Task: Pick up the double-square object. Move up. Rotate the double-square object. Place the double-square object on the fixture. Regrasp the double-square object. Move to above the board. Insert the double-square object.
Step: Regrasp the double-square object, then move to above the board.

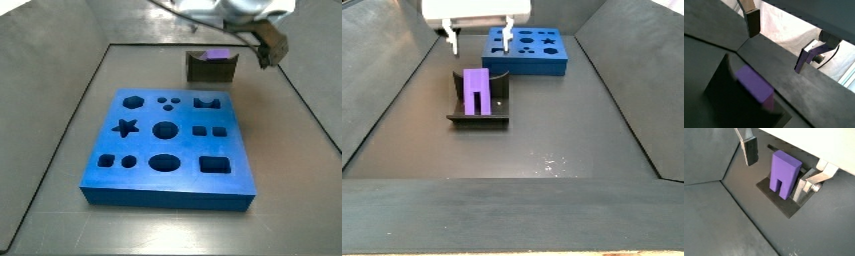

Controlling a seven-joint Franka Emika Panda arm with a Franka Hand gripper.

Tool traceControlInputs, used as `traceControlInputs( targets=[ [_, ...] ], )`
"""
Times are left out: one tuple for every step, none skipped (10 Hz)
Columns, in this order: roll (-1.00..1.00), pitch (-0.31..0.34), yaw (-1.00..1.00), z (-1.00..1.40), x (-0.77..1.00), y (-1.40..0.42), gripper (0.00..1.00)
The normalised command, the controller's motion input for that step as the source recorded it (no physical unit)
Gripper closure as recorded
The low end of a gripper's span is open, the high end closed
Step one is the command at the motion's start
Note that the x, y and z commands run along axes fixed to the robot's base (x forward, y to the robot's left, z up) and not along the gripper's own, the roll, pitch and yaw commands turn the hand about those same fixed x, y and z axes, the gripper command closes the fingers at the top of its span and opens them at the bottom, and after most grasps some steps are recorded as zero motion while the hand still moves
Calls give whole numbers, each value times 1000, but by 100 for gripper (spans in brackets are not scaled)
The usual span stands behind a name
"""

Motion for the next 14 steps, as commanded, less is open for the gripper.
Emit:
traceControlInputs(
  targets=[
    [67, -73, -10, -1000, 111, 34, 0],
    [61, -60, -18, -992, 118, 31, 0],
    [65, -42, -21, -849, 107, 20, 0],
    [70, -25, -20, -666, 89, 11, 0],
    [69, -19, -13, -535, 84, 9, 0],
    [64, -15, -8, -451, 83, 7, 0],
    [53, -15, 10, -247, 69, 7, 0],
    [45, -5, 15, -198, 35, 2, 0],
    [44, -7, 12, -180, 13, -2, 0],
    [44, -7, 12, -180, 13, -2, 0],
    [44, -7, 13, -180, 13, -3, 0],
    [0, 0, 0, 0, 0, 0, 100],
    [368, -139, 210, 1000, 229, -5, 100],
    [351, -141, 194, 1000, 228, -10, 100]
  ],
)
